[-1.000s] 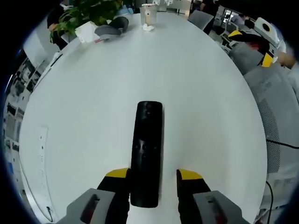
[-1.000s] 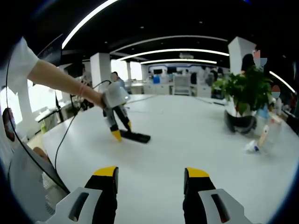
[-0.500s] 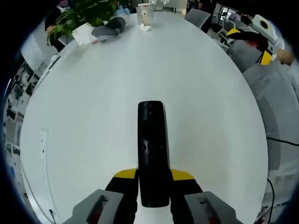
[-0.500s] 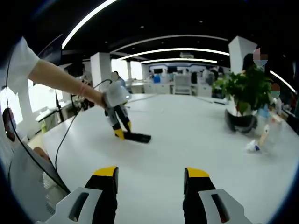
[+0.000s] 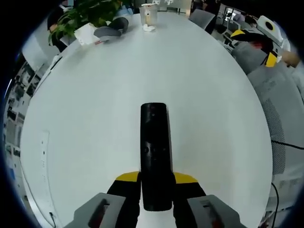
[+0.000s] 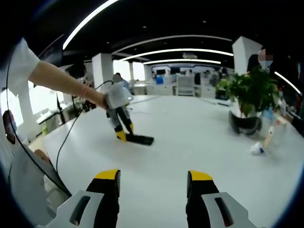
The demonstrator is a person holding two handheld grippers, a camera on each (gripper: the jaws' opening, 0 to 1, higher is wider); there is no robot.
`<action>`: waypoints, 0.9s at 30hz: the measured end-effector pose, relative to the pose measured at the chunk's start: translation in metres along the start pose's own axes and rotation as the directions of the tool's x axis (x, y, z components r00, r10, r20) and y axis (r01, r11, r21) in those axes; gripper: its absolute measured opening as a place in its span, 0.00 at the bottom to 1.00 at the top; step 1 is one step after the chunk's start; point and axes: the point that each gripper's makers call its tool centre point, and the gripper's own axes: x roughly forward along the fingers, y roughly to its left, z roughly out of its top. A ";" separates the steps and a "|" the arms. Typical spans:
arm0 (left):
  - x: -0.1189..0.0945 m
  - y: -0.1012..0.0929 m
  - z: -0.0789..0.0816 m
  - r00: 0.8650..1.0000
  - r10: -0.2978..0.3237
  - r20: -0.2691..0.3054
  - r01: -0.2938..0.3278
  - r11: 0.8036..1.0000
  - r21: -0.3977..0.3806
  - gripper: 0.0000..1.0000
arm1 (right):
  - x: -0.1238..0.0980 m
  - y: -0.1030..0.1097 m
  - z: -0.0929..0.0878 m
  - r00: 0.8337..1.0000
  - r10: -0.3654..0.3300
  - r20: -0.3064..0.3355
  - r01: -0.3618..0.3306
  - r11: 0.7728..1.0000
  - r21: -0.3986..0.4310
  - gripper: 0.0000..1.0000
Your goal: Press the specified remote control buttons in sequence, fully releasing each button before pressing the next.
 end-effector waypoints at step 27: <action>0.000 -0.005 -0.002 1.000 0.001 0.008 0.000 1.000 -0.012 0.24 | 0.000 0.000 -0.001 1.000 0.003 -0.003 -0.003 1.000 -0.004 0.54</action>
